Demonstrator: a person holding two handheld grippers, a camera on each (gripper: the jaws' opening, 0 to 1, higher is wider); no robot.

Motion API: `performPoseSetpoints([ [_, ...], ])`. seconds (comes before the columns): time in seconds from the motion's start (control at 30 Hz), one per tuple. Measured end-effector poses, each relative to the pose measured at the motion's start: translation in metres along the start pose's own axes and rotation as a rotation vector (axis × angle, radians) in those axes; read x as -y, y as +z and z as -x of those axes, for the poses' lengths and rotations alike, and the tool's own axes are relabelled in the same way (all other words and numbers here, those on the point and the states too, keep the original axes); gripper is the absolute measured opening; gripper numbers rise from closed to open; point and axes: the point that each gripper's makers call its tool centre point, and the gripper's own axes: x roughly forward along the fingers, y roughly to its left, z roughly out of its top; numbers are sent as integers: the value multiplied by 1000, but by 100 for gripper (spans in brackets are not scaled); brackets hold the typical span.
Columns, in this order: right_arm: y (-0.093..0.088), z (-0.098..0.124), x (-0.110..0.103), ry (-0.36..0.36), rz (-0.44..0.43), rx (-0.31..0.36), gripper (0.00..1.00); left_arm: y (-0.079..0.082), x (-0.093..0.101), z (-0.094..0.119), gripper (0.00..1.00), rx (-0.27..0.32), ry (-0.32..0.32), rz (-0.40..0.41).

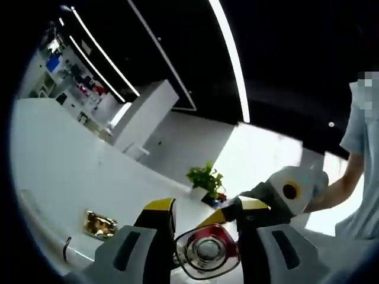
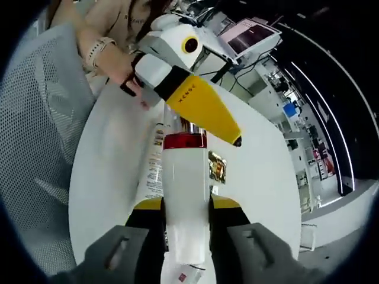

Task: Arrange the skincare products in the storage area until every visible bottle or jar stands upright without overlapping.

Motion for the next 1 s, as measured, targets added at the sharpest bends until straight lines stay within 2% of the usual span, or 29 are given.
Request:
performPoseSetpoints([
  [0.13, -9, 2, -5, -18, -56, 1, 26, -9, 5, -11, 37, -81, 8, -34],
  [0.27, -19, 6, -14, -12, -158, 3, 26, -20, 15, -22, 37, -167, 10, -44],
  [0.4, -27, 7, -19, -17, -192, -3, 26, -33, 24, -29, 37, -258, -14, -90],
  [0.5, -32, 4, -21, -15, -214, -6, 26, -34, 31, -36, 36, -273, -36, -82],
  [0.6, -34, 2, -22, -21, -279, 14, 26, -36, 29, -41, 36, -305, -30, -125],
  [0.73, -36, 6, -19, -22, -312, 39, 26, -36, 30, -48, 36, -324, -33, -125],
  [0.83, -38, 10, -20, -26, -333, 50, 26, -39, 39, -53, 37, -367, -54, -173],
  [0.87, -38, 12, -21, -25, -339, 55, 26, -41, 46, -56, 37, -377, -86, -191],
  [1.0, -36, 18, -26, -13, -369, 62, 26, -47, 68, -65, 38, -423, -138, -232],
])
